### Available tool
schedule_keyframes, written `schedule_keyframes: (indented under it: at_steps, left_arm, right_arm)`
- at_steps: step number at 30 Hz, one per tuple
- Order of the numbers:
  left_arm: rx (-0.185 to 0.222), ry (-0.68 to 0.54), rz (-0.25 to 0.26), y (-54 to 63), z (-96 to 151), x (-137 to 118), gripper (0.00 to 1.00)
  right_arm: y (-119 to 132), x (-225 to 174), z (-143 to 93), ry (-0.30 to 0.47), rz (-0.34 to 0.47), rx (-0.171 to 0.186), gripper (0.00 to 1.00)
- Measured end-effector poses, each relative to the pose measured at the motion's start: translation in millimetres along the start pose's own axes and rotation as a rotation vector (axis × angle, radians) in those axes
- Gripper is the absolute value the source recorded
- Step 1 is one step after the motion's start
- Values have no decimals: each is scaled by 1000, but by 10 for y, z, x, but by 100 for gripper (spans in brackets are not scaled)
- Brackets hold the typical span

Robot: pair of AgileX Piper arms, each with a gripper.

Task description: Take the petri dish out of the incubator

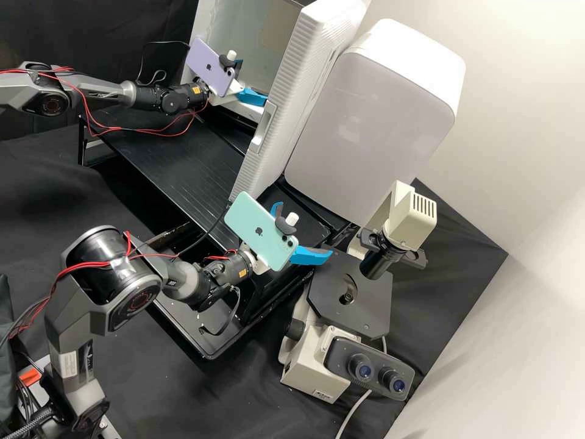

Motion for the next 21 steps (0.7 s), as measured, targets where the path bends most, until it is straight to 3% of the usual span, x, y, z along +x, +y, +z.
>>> schedule_keyframes:
  at_steps: [14, 15, 21]
  left_arm:
    - [-13, -17, -9, -7, 53, 22, 100]
    - [-12, -30, -6, 2, 67, 23, 0]
    - [-36, -62, -8, -1, 107, 20, 0]
  right_arm:
    - [0, 0, 0, 0, 0, 0, 100]
    - [0, 0, 0, 0, 0, 0, 100]
    - [0, 0, 0, 0, 0, 0, 100]
